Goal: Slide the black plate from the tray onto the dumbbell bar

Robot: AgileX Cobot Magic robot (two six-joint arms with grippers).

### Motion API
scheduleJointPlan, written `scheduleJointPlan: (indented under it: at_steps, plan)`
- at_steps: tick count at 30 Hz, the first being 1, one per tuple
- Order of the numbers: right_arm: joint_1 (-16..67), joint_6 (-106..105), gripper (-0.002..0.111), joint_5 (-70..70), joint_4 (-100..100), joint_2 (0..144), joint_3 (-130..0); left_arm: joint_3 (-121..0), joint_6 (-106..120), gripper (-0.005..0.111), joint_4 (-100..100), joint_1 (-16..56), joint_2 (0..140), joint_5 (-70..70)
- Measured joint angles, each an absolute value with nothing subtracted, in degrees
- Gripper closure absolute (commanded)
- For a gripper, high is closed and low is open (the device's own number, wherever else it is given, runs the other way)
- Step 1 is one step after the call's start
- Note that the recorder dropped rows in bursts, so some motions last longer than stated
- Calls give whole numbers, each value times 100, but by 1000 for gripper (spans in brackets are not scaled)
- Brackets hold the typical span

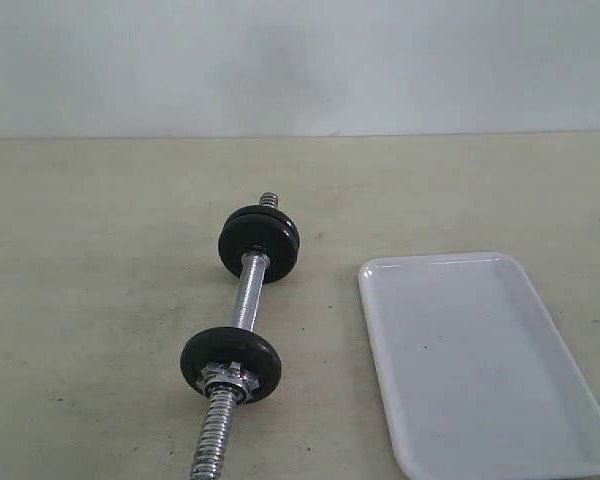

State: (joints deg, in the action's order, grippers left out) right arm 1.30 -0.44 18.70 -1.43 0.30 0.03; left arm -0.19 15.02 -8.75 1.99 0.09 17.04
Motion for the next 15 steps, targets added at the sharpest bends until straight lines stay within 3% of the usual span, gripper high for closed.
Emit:
scheduleJointPlan:
  at_steps: [15]
  plan:
    - [130, -44, 109, 1890, -143, 30, 3, -19, 845, 102, -661, 199, 9, 1753]
